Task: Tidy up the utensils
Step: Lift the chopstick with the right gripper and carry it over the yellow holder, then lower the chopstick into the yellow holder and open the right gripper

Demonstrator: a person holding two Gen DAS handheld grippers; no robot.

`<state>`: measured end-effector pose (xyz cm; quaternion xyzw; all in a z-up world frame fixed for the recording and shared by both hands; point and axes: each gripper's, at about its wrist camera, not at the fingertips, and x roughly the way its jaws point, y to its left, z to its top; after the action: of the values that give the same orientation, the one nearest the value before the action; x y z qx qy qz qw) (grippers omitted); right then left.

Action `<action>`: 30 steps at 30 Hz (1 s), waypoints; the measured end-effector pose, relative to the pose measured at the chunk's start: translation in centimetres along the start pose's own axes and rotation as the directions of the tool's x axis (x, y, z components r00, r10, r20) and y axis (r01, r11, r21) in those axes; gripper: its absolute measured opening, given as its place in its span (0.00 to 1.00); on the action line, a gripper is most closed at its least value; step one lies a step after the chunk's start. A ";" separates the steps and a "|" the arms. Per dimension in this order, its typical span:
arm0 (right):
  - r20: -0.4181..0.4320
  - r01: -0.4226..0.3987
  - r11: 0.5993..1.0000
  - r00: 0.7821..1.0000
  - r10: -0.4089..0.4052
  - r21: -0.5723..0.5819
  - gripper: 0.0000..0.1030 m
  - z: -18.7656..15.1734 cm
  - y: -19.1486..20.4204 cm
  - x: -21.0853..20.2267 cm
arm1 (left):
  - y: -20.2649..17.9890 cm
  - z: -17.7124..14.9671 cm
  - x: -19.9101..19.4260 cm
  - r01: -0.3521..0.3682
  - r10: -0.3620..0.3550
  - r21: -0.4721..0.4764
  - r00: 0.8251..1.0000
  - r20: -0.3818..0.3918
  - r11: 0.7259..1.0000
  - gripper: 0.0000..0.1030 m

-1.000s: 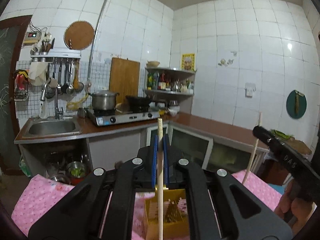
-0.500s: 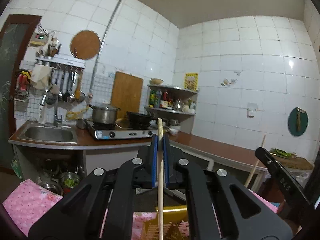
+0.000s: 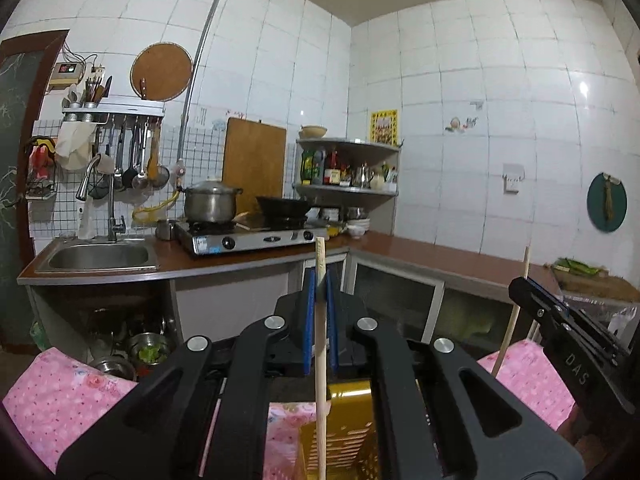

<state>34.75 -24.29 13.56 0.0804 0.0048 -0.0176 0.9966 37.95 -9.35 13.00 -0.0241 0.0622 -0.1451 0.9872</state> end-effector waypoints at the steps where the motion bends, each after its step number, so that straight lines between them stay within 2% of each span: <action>1: -0.006 0.001 1.000 1.000 -0.001 -0.006 0.05 -0.2 0.1 0.2 | 0.0 -0.4 0.3 -0.005 0.005 0.012 1.000 -0.011 1.000 0.04; 17: -0.141 0.007 1.000 0.990 -0.009 -0.016 0.05 -4.2 -0.4 2.8 | 0.0 -3.1 2.2 -0.024 0.029 0.045 0.993 -0.114 0.999 0.04; 30: -0.224 0.012 0.999 0.974 -0.023 -0.051 0.06 -4.3 0.0 1.4 | 0.8 -4.4 1.0 -0.066 0.081 0.081 0.976 -0.203 0.995 0.07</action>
<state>36.11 -23.63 9.32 0.0572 0.1183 -0.0171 0.9912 38.59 -9.02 8.48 0.0297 0.1598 -0.1124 0.9803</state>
